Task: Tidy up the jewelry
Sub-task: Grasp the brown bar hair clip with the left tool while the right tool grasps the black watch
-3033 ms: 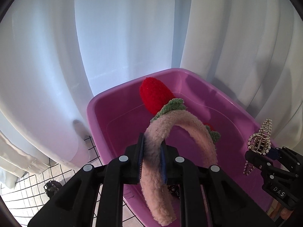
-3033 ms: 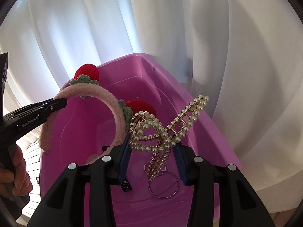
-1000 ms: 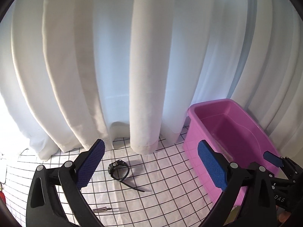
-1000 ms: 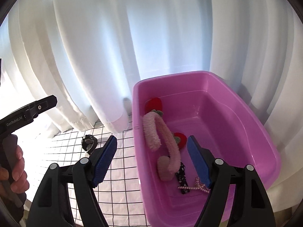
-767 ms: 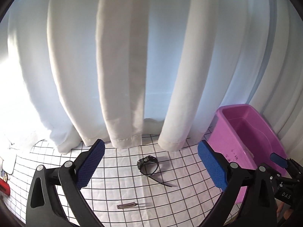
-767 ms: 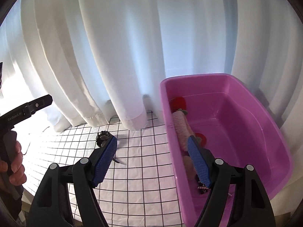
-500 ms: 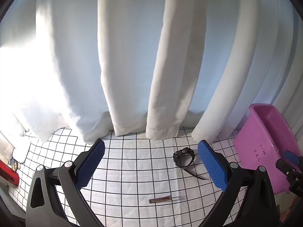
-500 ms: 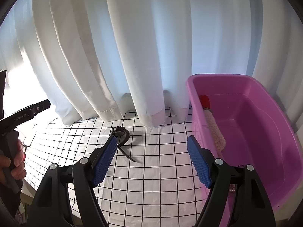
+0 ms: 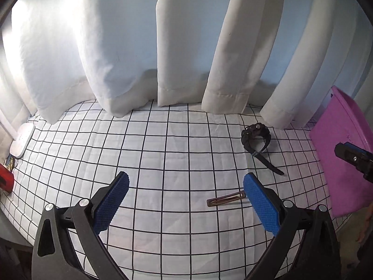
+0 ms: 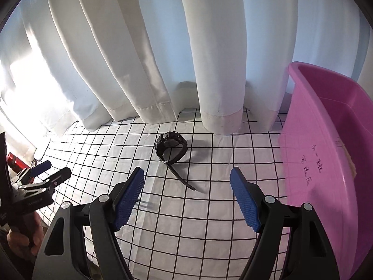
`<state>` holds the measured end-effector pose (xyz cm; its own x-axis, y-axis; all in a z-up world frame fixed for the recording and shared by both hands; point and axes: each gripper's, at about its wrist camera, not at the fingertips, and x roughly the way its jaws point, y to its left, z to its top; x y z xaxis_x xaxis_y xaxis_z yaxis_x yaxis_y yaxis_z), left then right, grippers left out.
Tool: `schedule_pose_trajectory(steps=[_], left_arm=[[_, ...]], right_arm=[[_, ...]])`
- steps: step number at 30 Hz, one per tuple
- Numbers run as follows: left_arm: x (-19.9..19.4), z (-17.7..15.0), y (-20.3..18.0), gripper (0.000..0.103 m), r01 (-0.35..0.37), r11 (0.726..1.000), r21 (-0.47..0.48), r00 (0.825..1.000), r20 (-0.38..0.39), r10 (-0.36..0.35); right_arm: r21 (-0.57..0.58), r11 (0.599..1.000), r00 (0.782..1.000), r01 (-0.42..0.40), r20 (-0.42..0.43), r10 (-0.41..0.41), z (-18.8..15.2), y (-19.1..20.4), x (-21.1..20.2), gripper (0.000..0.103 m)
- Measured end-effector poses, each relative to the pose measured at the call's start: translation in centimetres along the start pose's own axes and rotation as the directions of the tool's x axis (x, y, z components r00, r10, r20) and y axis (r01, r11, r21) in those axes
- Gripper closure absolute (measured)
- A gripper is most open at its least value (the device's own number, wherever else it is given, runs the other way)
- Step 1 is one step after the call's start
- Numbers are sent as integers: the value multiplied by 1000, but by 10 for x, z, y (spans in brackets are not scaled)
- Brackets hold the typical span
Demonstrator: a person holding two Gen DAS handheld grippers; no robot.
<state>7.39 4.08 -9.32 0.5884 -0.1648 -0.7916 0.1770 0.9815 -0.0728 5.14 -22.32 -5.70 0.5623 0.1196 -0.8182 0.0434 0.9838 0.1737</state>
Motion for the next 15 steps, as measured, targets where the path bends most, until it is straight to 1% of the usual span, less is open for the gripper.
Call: schedule_pose_trajectory(steps=[3,6,10,15], left_arm=[[14,-21,2,6,3,999,-45,999,-53,-6],[23,-41,1,6,-6,996,-85,996,-89,-2],[34,-60,-6,6,-33,994,-107,993,-115,21],[50,-71,-14,6,-43,989,-145,992,-128,25]], right_arm=[[-17,1000,999,-25,-25,25,-2,4,21,30],[-27,998,997,-54,-48,52,-4,6,44,30],[-36,996,993,-83,-84,80,-8,6,72,30],[-51,993,989,-110,-108,104,-8,7,100,30]])
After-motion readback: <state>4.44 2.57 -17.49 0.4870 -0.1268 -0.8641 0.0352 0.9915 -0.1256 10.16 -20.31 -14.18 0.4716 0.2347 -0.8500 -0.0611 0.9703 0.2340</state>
